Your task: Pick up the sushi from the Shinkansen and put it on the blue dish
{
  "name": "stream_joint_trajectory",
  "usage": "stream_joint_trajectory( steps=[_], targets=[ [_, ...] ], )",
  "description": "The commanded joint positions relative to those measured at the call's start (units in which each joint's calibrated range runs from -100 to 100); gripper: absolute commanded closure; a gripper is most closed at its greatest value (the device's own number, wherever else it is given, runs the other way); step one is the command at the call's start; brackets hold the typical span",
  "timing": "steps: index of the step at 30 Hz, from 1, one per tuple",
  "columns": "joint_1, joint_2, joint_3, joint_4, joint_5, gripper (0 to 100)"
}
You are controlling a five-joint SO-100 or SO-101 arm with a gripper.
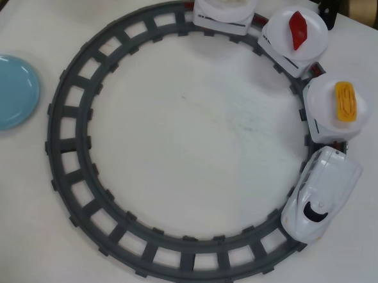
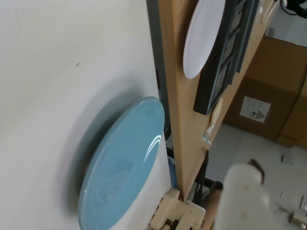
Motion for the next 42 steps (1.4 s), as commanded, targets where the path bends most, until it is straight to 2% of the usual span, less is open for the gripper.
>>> stream_joint_trajectory(
  steps=[1,23,34,42],
  targets=[
    [0.2,-0.4,2.6,-0.6,-0.3,75],
    [0.2,-0.4,2.4,-0.7,-0.3,75],
    [0.8,0.5,-3.8,0.0,-0.3,75],
    [13.8,0.5,-11.3,-0.6,0.0,75]
  ],
)
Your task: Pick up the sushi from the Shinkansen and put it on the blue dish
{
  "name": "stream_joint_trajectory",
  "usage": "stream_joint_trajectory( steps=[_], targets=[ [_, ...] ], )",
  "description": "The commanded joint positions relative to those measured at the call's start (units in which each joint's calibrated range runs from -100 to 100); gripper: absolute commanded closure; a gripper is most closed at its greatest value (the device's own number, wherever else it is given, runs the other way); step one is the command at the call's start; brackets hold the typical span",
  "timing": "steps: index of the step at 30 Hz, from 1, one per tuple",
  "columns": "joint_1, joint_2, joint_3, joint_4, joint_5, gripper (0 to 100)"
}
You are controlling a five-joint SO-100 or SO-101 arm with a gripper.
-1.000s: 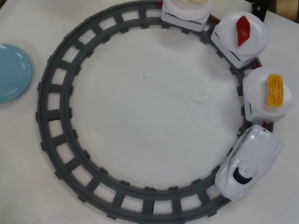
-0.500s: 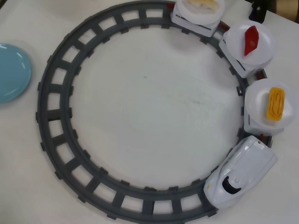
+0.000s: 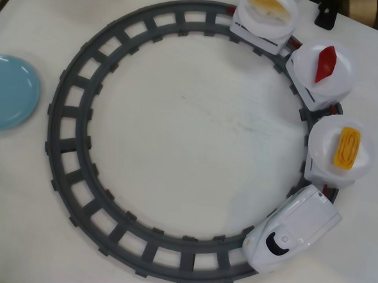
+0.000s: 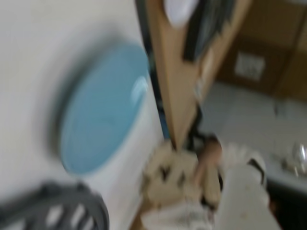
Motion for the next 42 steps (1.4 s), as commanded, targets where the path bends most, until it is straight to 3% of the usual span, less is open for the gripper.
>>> stream_joint_trajectory(
  steps=[1,14,23,27,33,42],
  targets=[
    [6.2,0.4,-6.5,-0.7,0.0,75],
    [21.4,3.8,-20.7,-6.0,0.1,75],
    [27.3,29.4,-38.3,-9.2,0.1,75],
    [30.4,41.8,-46.8,-8.6,3.6,75],
    [40.9,57.2,-60.1,-8.8,7.9,75],
    [57.5,72.2,-78.7,-8.4,8.2,75]
  ],
)
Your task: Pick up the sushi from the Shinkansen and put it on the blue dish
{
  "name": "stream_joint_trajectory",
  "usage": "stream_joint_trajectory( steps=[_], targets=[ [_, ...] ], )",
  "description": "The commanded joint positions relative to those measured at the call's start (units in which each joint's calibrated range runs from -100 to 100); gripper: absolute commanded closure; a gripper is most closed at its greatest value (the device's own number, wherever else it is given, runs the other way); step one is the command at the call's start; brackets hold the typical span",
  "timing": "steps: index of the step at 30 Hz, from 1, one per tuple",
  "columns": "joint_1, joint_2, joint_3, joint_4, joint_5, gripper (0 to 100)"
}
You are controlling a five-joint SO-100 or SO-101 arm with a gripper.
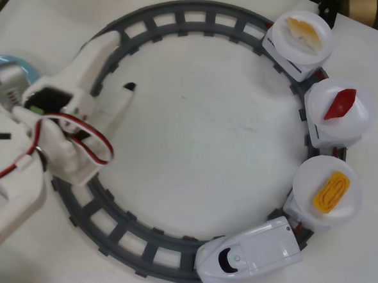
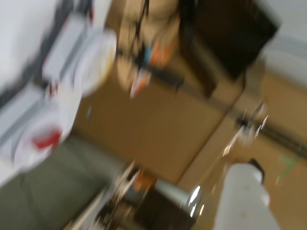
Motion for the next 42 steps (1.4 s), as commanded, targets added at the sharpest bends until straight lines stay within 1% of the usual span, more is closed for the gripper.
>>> stream_joint_trajectory(
  steps=[1,4,8,14,21,24,28,30,35,40,42],
  targets=[
    [6.2,3.4,-8.4,-0.7,1.0,75],
    [10.1,6.8,-11.0,-0.7,5.1,75],
    [14.7,10.2,-12.1,-1.2,14.3,75],
    [21.8,13.7,-14.6,-1.3,24.9,75],
    [29.1,20.1,-21.1,-1.3,39.1,75],
    [31.8,23.5,-24.6,-0.6,43.1,75],
    [34.2,27.8,-28.0,-0.6,45.8,74],
    [34.9,30.6,-29.7,-0.6,46.2,74],
    [35.5,38.6,-34.4,0.0,46.1,74],
    [35.5,44.3,-39.9,5.4,45.4,75],
    [35.1,45.4,-41.2,8.1,43.5,75]
  ],
)
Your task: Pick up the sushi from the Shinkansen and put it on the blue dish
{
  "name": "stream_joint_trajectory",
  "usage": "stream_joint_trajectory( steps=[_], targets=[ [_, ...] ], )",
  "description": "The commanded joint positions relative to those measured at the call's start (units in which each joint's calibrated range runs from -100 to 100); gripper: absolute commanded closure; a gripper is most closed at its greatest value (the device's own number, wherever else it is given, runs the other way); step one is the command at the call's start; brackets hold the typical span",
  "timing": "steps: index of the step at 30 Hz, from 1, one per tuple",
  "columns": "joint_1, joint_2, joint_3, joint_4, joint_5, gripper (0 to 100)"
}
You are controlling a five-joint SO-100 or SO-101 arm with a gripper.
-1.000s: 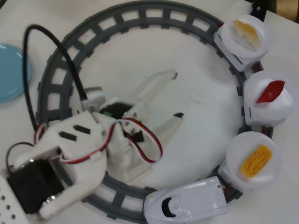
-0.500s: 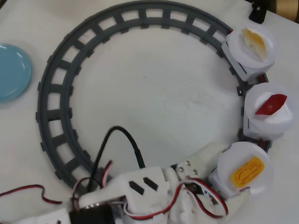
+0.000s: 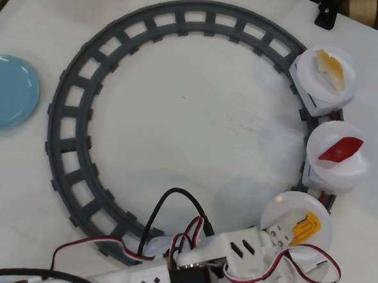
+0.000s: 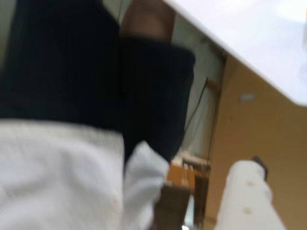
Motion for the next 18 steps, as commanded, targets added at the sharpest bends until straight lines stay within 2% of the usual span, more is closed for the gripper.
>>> stream_joint_trajectory(
  steps=[1,7,18],
  targets=[
    [-0.1,0.5,-5.9,4.0,-2.7,75],
    [-0.5,0.5,-6.4,10.8,-6.3,74],
    [-0.4,1.2,-5.6,16.8,-6.4,75]
  ],
)
